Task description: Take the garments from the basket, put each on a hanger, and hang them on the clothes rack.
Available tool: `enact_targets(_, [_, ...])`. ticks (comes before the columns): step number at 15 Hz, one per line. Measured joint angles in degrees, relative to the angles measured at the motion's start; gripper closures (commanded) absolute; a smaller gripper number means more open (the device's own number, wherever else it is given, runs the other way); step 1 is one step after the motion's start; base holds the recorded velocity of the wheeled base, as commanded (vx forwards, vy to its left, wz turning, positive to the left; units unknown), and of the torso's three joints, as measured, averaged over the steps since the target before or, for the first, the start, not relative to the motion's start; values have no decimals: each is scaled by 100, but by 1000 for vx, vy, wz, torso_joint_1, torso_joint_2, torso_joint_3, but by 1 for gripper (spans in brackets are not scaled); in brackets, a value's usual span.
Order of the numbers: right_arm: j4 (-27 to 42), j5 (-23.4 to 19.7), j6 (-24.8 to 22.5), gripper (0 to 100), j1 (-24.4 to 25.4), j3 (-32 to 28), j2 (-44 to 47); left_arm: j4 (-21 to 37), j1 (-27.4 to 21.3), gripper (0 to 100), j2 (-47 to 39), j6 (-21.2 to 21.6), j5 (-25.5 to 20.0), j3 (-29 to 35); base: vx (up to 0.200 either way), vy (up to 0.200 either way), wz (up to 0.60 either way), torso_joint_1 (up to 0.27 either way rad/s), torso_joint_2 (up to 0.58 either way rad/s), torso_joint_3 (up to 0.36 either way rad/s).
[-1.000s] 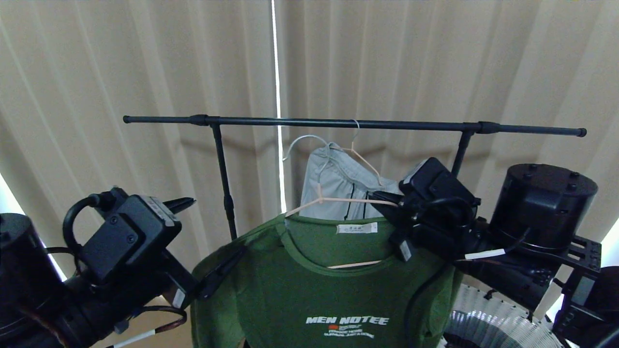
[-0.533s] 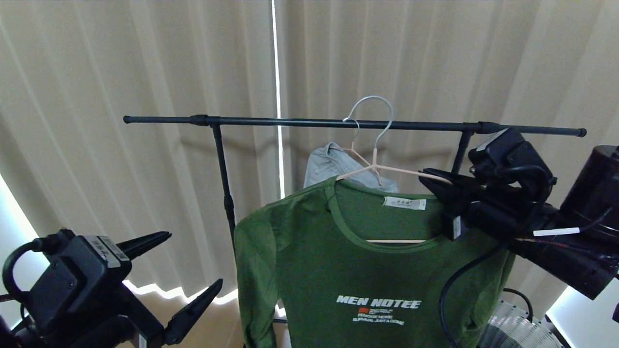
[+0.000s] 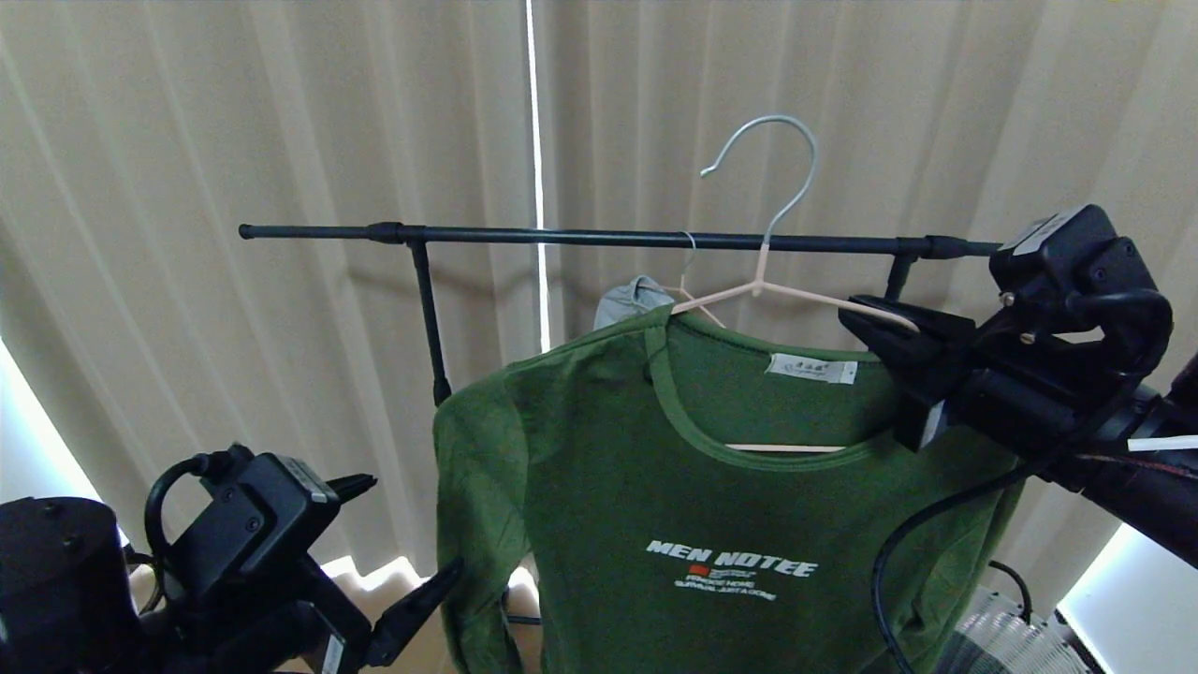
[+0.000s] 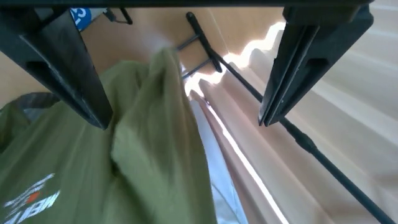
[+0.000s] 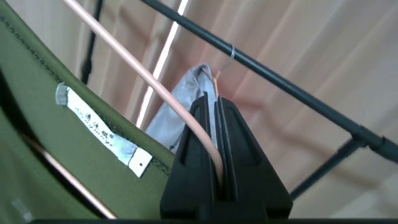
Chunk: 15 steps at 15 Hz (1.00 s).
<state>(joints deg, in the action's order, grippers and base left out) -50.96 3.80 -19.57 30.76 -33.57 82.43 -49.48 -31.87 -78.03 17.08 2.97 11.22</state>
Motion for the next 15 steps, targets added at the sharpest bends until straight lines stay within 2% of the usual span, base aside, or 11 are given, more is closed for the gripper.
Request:
enact_targets(1, [2, -20, 0, 100, 16, 0, -43, -5, 23, 0, -85, -6, 2, 55, 0, 0, 0, 0, 0, 0])
enact_targets(2, [5, -20, 0, 100, 20, 1, -71, -11, 32, 100, -143, -4, 0, 105, 0, 0, 0, 0, 0, 0])
enact_targets(10, [18, 5, -6, 100, 91, 1, -123, -16, 80, 100, -313, -9, 6, 247, 0, 0, 0, 0, 0, 0])
enact_targets(15, [46, 65, -16, 100, -102, 0, -118, -20, 990, 100, -149, 57, 13, 105, 0, 0, 0, 0, 0, 0])
